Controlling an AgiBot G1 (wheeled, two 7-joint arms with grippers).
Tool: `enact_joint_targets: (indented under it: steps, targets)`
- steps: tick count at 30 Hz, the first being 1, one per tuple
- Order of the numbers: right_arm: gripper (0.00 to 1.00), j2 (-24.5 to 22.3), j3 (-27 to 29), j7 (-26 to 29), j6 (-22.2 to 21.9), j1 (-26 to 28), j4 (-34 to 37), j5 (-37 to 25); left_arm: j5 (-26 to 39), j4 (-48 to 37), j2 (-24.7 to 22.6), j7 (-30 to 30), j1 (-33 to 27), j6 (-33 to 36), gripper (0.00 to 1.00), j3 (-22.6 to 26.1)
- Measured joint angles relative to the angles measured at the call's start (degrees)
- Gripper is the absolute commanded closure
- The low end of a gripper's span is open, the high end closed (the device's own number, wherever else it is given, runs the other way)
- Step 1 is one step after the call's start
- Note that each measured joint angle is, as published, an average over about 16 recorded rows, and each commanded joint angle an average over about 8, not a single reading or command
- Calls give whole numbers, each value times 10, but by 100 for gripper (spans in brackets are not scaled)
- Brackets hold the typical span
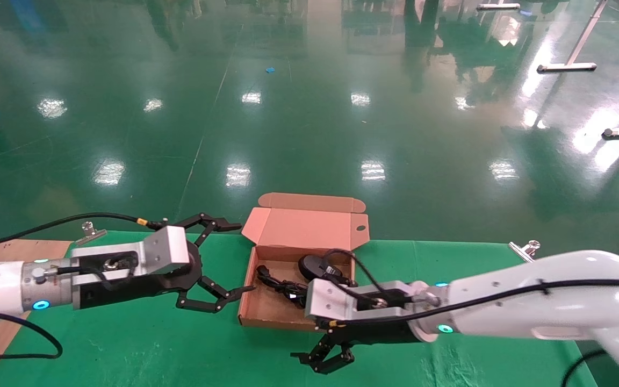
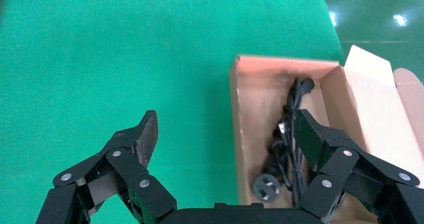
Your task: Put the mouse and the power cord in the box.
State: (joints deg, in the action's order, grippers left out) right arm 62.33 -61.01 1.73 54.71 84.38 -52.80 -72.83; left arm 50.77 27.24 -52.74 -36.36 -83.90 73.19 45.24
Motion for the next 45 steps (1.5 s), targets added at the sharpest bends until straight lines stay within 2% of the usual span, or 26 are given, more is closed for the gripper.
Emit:
enact_joint_targets:
  steps: [32,39,45]
  targets:
    - [0,-232,382,77,263,-194,-176,263,-66,344,132,350,166,93,0,-217]
    - [0,-264,436,87,300,-221,-201,300,-80,415,159,422,200,112,0,-262]
    - [0,-275,454,90,312,-230,-209,313,-88,454,174,459,219,123,0,-286]
